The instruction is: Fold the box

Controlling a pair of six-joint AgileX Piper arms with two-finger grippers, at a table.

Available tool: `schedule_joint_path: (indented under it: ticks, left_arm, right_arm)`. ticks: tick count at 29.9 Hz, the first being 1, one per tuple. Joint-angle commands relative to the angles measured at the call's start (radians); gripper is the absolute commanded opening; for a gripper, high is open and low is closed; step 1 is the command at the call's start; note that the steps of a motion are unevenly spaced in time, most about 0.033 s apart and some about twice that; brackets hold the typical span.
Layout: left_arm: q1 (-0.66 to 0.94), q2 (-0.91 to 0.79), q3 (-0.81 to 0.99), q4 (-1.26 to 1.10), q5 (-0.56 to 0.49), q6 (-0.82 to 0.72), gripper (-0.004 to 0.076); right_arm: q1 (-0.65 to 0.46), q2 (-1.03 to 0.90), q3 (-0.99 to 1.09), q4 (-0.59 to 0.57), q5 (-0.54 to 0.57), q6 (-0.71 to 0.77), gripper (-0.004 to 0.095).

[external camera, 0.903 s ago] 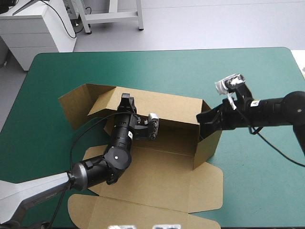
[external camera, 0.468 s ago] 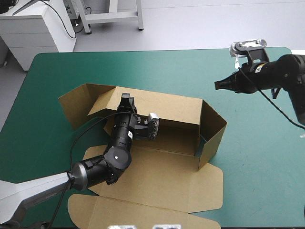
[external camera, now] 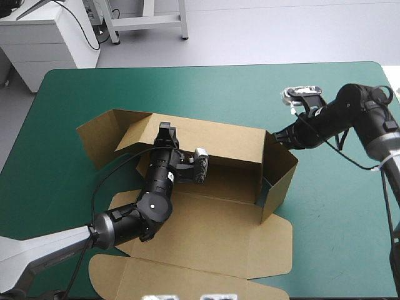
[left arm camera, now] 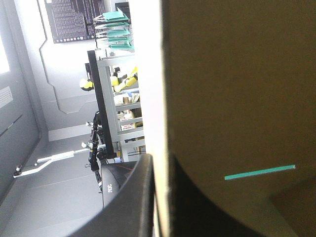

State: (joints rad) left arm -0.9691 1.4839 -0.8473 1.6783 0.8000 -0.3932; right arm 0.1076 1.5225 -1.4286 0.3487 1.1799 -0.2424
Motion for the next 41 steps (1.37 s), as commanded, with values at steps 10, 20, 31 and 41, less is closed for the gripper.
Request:
schedule_joint_path:
  ticks: [10,20,31,41]
  left_arm:
    - [-0.008,-0.016,-0.013,-0.036,-0.056,-0.006,-0.0008]
    - [-0.008,-0.016,-0.013,-0.036,-0.056,-0.006,-0.0008]
    - [-0.008,-0.016,-0.013,-0.036,-0.056,-0.006,-0.0008]
    - [-0.008,-0.016,-0.013,-0.036,-0.065,-0.006,-0.0008]
  right_arm:
    - [-0.001,-0.264,0.317,0.255,-0.21,-0.21,0.0]
    - [-0.001,-0.372,0.588,0.524,-0.393,-0.554,0.0011]
    - [-0.001,-0.372,0.613,0.532,-0.38,-0.763,0.0498]
    - [-0.001,-0.372,0.613,0.523,-0.383,-0.731,0.0764]
